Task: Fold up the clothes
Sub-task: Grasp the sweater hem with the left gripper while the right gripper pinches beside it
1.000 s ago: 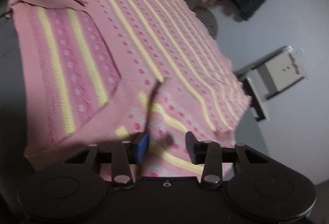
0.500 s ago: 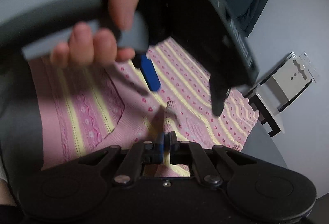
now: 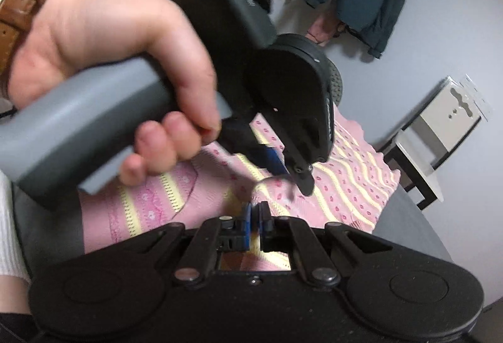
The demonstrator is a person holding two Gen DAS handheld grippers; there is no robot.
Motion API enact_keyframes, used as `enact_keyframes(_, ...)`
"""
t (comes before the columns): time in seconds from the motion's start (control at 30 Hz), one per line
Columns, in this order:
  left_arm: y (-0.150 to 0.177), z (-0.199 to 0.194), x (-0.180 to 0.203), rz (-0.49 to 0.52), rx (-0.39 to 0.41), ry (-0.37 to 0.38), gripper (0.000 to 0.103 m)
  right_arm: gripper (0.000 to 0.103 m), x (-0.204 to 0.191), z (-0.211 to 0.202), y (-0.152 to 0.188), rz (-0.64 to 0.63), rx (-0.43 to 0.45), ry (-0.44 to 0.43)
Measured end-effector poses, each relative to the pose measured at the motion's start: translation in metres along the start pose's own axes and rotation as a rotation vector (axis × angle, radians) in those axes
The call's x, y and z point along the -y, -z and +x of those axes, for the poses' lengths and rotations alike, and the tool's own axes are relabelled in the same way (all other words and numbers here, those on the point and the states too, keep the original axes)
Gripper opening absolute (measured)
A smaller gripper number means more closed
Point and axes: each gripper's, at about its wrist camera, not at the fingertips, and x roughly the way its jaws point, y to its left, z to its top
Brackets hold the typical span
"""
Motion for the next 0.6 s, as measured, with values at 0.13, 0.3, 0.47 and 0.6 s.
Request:
enact_keyframes(0.13, 0.005, -0.016, 0.003, 0.087, 0.075, -0.057, 0.003, 0.006, -0.004, 0.002, 0.0, -0.021, 0.0, -0.021)
enact_keyframes(0.3, 0.008, -0.02, -0.006, 0.119, 0.093, -0.091, 0.003, 0.011, -0.018, 0.012, 0.001, -0.084, -0.06, -0.056)
enact_keyframes(0.47, 0.02, -0.021, -0.003, 0.23, 0.125, -0.08, 0.003, 0.028, 0.024, -0.014, 0.005, 0.09, 0.04, -0.131)
enact_keyframes(0.6, 0.03, -0.02, 0.001, 0.266, 0.124, -0.072, 0.003, 0.034, 0.118, -0.016, 0.025, 0.446, 0.094, -0.086)
